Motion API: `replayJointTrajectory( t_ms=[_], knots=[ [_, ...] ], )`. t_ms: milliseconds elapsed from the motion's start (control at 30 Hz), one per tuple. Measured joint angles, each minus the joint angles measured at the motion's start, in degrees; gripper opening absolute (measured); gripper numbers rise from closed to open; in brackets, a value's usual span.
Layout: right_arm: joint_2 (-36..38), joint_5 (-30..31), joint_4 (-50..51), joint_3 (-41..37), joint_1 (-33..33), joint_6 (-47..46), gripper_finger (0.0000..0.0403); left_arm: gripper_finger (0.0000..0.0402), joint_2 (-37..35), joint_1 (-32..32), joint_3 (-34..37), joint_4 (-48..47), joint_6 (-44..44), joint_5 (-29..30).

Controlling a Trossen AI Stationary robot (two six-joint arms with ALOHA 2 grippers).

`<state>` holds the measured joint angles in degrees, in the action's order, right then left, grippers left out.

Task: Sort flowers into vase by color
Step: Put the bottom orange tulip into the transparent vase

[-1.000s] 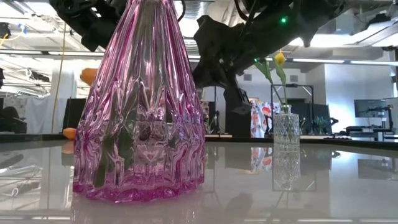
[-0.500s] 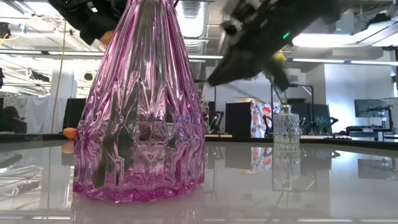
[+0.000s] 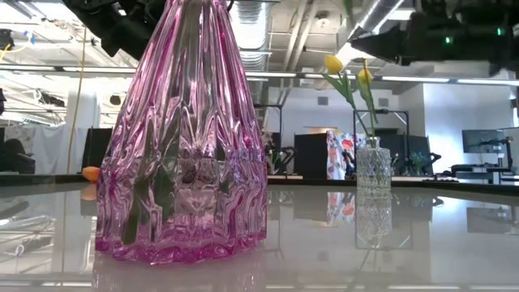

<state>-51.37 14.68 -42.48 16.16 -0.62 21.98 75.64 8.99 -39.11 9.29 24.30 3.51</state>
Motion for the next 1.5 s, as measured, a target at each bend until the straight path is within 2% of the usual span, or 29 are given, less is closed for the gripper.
replayJointTrajectory(
  t_ms=[133, 267, 467, 900, 1367, 1500],
  knots=[
    [3.1, -2.9, -14.7, -7.5, -8.3, -4.5, 0.0024, 0.0096, 0.0, 0.0, 0.0, 0.1, -0.1, -0.4],
    [2.3, -7.1, -17.3, -9.3, -15.1, -7.2, 0.0024, 0.0096, 0.0, 0.0, 0.0, 0.0, -0.1, -0.8],
    [-1.6, -8.7, -23.7, -9.3, -19.6, -8.0, 0.0024, 0.0096, 0.0, -0.4, 0.0, 0.1, 0.2, -1.7],
    [-7.9, -9.3, -26.9, -9.3, -23.6, -6.7, 0.0024, 0.0096, 0.0, -1.9, 0.0, -0.1, 0.1, -1.7],
    [-9.8, -10.0, -26.1, -9.3, -24.4, -8.7, 0.0024, 0.0096, 0.0, -2.0, 0.0, -1.4, 0.1, -1.7],
    [-9.8, -9.0, -26.1, -10.1, -24.4, -10.0, 0.0051, 0.0096, 0.0, -2.3, 0.0, -2.1, 0.0, -1.6]
  ],
)
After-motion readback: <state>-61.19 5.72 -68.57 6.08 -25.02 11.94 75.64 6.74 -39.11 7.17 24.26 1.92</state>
